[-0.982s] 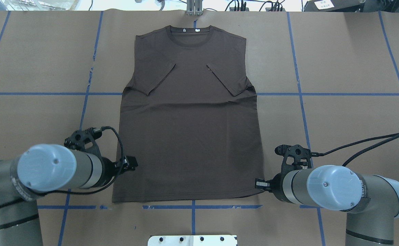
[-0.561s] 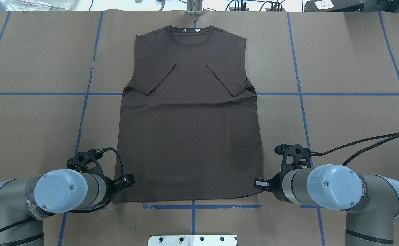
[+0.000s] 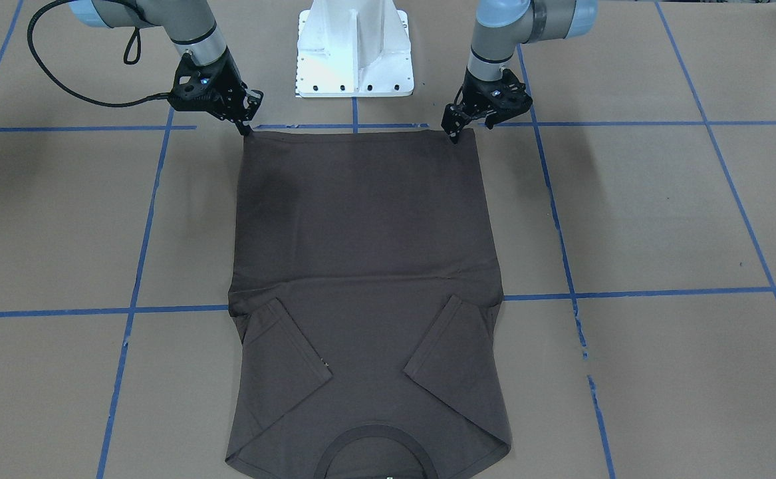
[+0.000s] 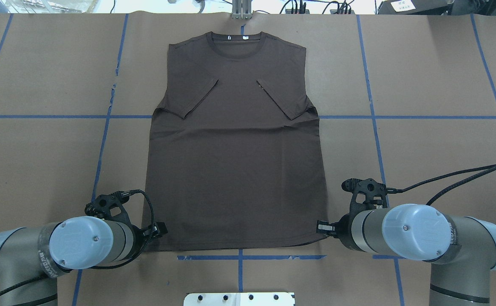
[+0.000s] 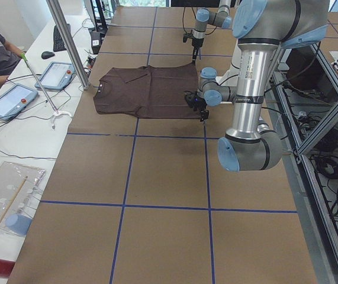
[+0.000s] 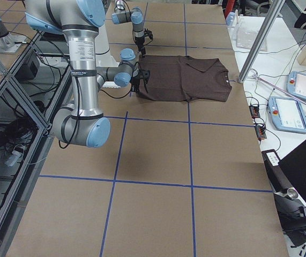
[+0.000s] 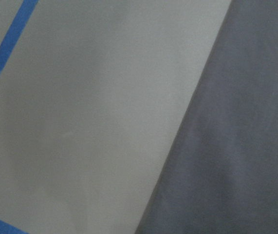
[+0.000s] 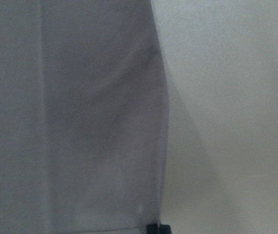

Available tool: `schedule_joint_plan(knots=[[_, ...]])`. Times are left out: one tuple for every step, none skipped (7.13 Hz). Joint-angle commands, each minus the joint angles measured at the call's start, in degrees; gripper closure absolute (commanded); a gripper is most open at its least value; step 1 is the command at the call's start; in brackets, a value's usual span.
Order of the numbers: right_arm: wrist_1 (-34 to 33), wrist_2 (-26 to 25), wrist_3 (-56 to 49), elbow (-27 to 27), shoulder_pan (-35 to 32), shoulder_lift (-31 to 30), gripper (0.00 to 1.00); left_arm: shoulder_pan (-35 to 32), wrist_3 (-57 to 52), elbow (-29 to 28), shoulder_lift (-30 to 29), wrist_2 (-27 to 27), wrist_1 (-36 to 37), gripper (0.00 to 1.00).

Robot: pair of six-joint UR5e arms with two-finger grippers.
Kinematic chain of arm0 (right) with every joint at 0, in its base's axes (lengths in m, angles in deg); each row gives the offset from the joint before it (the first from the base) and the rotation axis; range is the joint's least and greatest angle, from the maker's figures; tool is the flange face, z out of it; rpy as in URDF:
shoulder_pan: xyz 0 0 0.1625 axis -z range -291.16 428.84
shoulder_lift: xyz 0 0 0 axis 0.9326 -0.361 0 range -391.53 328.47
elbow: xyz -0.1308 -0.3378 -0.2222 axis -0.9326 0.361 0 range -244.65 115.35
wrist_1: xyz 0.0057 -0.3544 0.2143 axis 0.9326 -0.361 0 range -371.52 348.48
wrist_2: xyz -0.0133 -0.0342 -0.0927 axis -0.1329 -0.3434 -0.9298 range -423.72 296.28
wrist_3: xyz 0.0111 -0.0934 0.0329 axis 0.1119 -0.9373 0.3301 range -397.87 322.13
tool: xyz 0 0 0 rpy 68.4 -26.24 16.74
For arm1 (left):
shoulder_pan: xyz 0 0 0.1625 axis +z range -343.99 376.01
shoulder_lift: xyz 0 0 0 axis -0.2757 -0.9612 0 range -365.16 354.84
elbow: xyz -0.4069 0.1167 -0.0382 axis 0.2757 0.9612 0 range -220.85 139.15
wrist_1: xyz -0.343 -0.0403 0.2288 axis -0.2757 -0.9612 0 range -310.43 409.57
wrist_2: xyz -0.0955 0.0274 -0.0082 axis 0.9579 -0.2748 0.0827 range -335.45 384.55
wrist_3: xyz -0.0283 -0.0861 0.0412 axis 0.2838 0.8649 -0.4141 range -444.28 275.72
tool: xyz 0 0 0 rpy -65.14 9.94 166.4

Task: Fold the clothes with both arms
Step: 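Move the left gripper to the other hem corner and grasp both hem corners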

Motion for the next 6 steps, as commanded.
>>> schedule_joint_plan(knots=[[0.0, 0.1, 0.0, -0.6, -0.6, -0.6, 1.00, 0.1, 0.0, -0.1, -0.1, 0.0, 0.1, 0.16], [0.0, 0.2, 0.0, -0.7, -0.6, -0.7, 1.00, 0.1, 0.0, -0.1, -0.1, 0.1, 0.1, 0.29], [0.0, 0.2, 0.0, -0.7, -0.8, -0.8, 1.00, 0.1, 0.0, -0.1, -0.1, 0.1, 0.1, 0.45], [0.0, 0.3, 0.0, -0.7, -1.1, -0.8, 1.00, 0.2, 0.0, -0.1, -0.1, 0.1, 0.1, 0.54], [0.0, 0.3, 0.0, -0.8, -1.2, -0.8, 1.00, 0.2, 0.0, -0.1, -0.1, 0.1, 0.1, 0.63], [0.0, 0.3, 0.0, -0.8, -1.3, -0.8, 1.00, 0.3, 0.0, -0.1, -0.1, 0.1, 0.1, 0.71]])
